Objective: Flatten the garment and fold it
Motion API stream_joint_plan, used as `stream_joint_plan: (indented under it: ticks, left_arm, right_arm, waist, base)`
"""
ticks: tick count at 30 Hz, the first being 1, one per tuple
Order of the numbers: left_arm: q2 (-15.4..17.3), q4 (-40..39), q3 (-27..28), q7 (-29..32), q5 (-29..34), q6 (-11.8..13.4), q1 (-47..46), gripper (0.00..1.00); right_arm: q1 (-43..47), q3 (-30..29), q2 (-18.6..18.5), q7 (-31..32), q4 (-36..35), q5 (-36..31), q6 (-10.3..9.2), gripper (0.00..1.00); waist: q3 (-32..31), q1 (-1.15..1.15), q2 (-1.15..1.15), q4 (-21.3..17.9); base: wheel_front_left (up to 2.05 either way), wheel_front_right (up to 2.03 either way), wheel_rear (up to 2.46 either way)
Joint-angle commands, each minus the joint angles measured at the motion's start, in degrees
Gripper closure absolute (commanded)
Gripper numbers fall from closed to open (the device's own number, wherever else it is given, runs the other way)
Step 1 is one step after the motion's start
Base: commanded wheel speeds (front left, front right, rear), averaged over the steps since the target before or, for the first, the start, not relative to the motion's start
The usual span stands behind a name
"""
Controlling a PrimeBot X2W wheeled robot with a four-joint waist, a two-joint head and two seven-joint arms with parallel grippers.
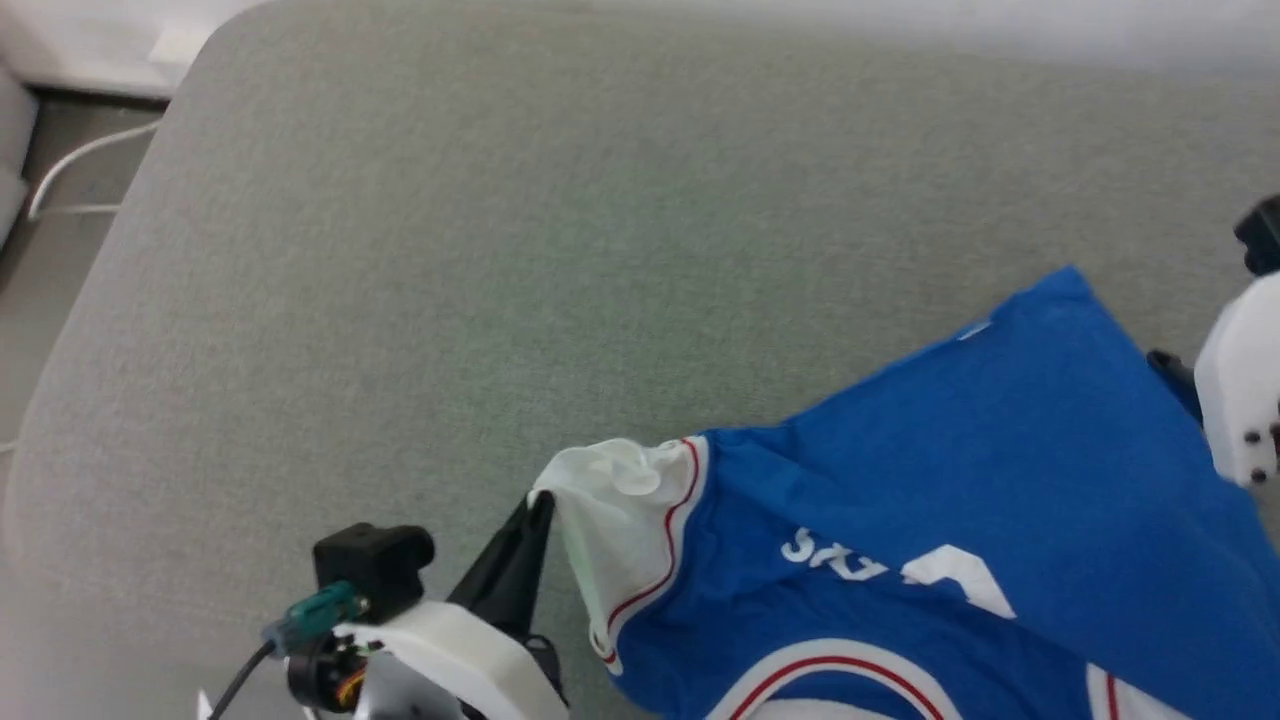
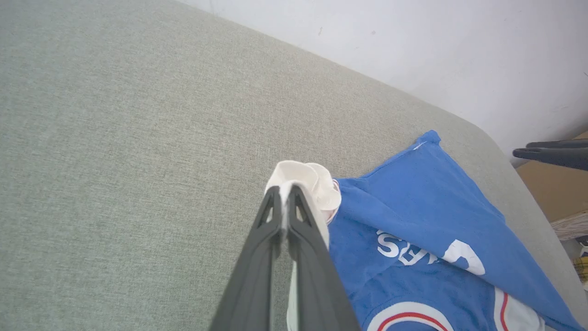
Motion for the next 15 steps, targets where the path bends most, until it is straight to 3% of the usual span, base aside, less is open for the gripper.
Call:
stream_joint_plan:
  ticks: [1, 7, 15]
  left_arm:
    - [-0.8, -0.1, -0.6, -0.4, 0.5, -0.5, -1.2, 1.0]
    - [-3.1, 1.3, -2.7, -1.1, 0.8, -1.7, -3.3, 1.0]
    - [-4.8, 3.3, -4.0, -1.9, 0.6, -2.9, -4.6, 1.0]
  right_arm:
    - [-2.6, 1.2, -0.3, 0.1, 2.0, -0.5, -0.11, 0.0]
    - [-10.5, 6.5, -2.4, -0.6, 11.8, -1.9, -0.11, 0.0]
    - [-13.4, 11.3, -4.4, -2.8, 22.1, -3.2, -0.11, 0.0]
  waist:
    - [4.8, -0.01, 0.0, 4.8]
    - [7.8, -0.01, 0.0, 8.7]
    - [9.6, -0.01, 0.0, 11.5]
  base:
    - [0.0, 0.0, 0.0]
    - [0.0, 0.0, 0.0]
    - [0.0, 0.0, 0.0]
